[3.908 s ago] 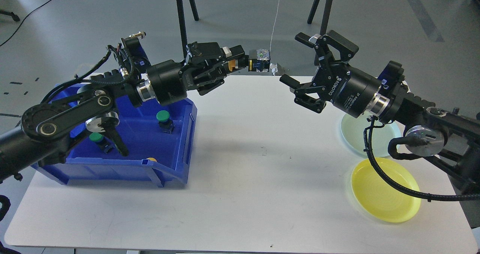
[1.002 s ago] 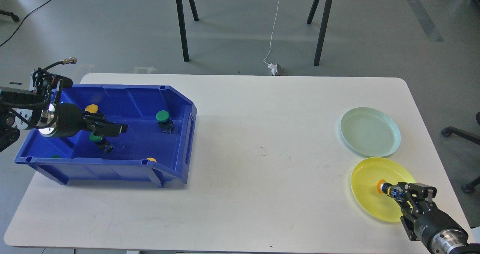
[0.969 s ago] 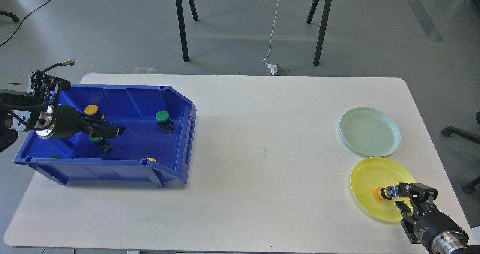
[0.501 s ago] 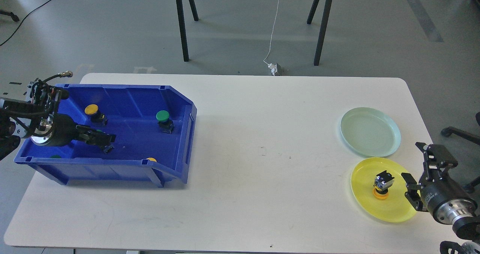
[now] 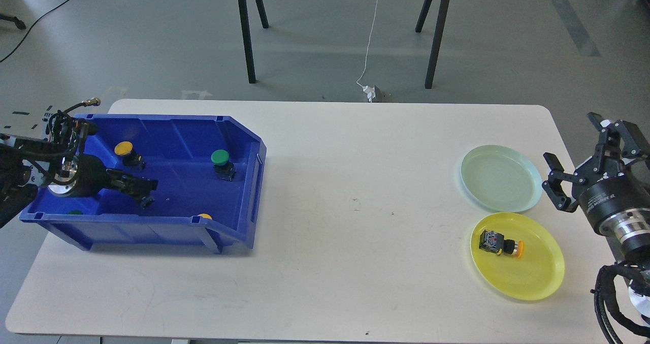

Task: Pass button and place on color plate
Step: 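Lower the left gripper into the bin and grasp a green-capped button, then lift the green button out of the bin with the left gripper, then reach the right gripper to the left gripper and grasp the green button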

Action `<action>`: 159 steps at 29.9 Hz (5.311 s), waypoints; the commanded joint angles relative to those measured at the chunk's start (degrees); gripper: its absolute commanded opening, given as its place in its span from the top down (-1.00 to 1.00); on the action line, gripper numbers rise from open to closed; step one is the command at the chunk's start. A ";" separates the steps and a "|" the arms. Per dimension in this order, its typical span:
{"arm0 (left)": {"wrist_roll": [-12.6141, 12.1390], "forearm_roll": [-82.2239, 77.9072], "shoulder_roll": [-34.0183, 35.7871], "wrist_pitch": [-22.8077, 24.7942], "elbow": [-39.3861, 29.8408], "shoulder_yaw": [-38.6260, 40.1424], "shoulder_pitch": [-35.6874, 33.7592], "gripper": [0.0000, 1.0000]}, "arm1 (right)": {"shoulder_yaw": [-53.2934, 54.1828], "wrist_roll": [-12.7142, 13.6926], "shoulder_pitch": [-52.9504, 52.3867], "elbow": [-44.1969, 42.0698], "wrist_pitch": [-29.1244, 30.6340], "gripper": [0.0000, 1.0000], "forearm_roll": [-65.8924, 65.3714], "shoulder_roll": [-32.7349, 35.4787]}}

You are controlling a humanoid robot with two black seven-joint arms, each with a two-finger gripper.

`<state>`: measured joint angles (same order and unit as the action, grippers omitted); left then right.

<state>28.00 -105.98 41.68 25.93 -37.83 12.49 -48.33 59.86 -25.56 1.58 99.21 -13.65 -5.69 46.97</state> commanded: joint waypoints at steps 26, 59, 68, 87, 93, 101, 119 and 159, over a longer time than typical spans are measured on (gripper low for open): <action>0.00 -0.10 -1.16 -3.43 2.50 -4.49 1.40 0.66 | 5.97 0.08 2.46 -0.51 3.19 -0.96 1.91 -4.17; 0.00 22.63 18.25 2.07 -27.97 2.78 -5.28 0.90 | 5.00 0.78 2.46 -1.74 3.72 -0.96 0.77 -4.08; 0.00 47.26 10.12 2.07 -37.85 14.05 -5.19 0.90 | 4.13 9.39 -3.94 -2.18 26.80 -0.96 -4.85 -0.93; 0.00 48.50 -11.71 -0.53 -27.38 13.79 -2.47 0.89 | -33.49 10.97 -44.30 -20.01 33.07 -0.96 1.29 -11.89; 0.00 48.50 -11.80 -0.53 -27.38 13.70 -2.47 0.89 | -33.32 12.21 -43.95 -22.30 39.03 -0.96 8.15 -15.50; 0.00 48.42 -11.80 -0.44 -27.38 13.70 -2.38 0.88 | -33.49 13.17 -44.39 -23.44 41.65 -0.96 14.39 -16.55; 0.00 48.33 -11.80 -0.27 -27.38 13.43 -2.38 0.88 | -35.07 14.14 -46.50 -28.28 41.65 -0.96 17.12 -23.15; 0.00 47.98 -11.71 -0.09 -27.38 13.35 -2.03 0.85 | -34.81 13.88 -47.38 -29.42 41.65 0.66 18.79 -25.87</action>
<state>28.01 -58.01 29.96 25.84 -65.22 25.83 -50.36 25.13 -11.64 -45.68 69.80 28.00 13.10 21.09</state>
